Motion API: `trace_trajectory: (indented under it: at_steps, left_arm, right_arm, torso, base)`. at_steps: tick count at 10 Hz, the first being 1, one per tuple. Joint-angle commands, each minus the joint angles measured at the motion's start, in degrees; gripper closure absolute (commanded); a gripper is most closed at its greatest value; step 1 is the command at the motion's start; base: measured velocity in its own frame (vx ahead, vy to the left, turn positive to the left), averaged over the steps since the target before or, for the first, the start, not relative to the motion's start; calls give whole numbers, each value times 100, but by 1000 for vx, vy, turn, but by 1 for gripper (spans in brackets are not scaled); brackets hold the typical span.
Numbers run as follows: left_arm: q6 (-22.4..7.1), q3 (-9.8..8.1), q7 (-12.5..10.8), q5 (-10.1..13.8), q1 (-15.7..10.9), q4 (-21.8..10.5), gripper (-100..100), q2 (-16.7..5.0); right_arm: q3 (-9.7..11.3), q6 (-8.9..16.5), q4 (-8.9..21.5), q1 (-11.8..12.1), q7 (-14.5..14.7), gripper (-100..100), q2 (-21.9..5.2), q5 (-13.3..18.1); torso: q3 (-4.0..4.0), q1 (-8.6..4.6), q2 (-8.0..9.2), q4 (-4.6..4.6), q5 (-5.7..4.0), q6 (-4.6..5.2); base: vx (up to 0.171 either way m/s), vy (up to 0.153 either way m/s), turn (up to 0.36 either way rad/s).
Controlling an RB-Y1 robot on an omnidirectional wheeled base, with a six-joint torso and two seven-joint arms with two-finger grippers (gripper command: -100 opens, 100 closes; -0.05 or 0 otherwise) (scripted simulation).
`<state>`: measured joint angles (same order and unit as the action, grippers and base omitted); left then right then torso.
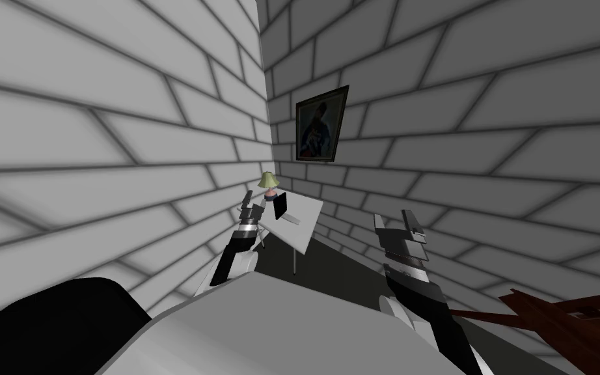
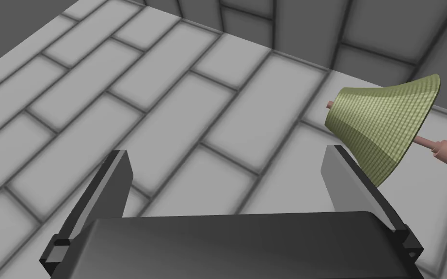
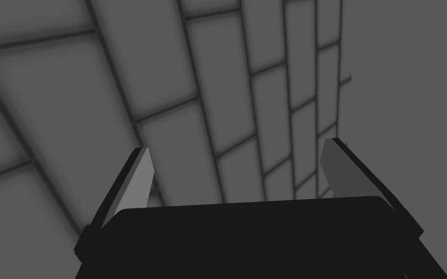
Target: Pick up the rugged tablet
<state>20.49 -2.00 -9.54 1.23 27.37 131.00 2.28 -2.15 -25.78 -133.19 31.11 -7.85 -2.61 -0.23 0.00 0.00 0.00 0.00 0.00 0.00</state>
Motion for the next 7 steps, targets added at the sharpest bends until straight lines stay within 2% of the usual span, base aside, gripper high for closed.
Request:
trace_trajectory:
  at_steps: [1,4,7]
  left_arm:
    - [-14,-12,31,-33,-1,-37,-100,-231]
    - [-71,-63,150,-165,0,-182,-100,-702]
    - [-173,-152,336,-380,9,-415,-100,-1063]
  right_arm:
    - [0,0,0,0,0,0,0,0]
    - [0,0,0,0,0,0,0,0]
    - [0,0,0,0,0,0,0,0]
  torso:
    - [0,0,0,0,0,0]
    - [1,7,2,0,2,0]
    - [3,10,5,1,2,0]
  base:
    - [-2,2,-12]
    - [-6,11,-20]
    - [-16,19,-32]
